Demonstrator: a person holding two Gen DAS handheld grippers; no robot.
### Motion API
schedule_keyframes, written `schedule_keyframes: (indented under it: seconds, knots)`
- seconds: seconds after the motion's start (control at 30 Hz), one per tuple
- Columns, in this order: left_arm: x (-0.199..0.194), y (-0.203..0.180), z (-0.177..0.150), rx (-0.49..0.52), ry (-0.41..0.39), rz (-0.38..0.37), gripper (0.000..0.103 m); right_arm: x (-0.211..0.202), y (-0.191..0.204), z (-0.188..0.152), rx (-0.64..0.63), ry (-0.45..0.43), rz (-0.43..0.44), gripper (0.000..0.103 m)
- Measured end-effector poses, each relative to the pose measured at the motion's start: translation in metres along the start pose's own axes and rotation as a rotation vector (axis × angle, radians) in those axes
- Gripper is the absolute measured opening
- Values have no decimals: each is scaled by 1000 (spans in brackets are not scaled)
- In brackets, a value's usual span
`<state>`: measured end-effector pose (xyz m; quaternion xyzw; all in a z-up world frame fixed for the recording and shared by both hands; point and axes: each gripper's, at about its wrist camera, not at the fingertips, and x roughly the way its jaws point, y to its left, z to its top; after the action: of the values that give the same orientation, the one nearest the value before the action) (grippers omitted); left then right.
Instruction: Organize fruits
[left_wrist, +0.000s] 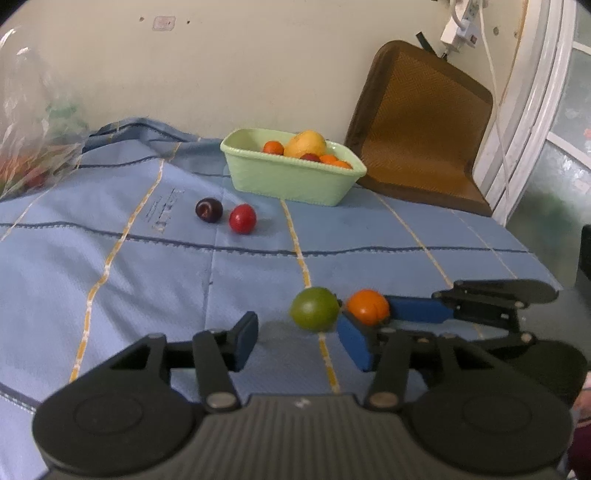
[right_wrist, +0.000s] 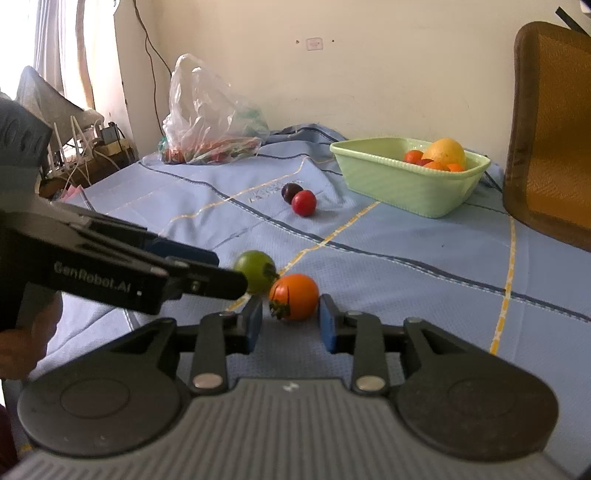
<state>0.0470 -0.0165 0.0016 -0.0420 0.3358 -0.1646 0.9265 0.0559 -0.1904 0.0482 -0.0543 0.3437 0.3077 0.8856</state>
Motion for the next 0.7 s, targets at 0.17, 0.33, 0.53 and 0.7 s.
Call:
schedule_keyframes:
  seconds: [0.17, 0.33, 0.53, 0.7]
  knots:
    - [2, -6, 5, 43, -12, -16, 53, -5, 4, -3, 17, -22, -72, 41]
    - [13, -8, 8, 72, -6, -30, 52, -5, 14, -6, -15, -9, -113, 44]
    - [20, 1, 9, 47, -15, -68, 42, 2, 17, -3, -33, 0, -129, 46]
    - [18, 10, 6, -9, -4, -127, 32, 6, 22, -1, -53, 1, -132, 43]
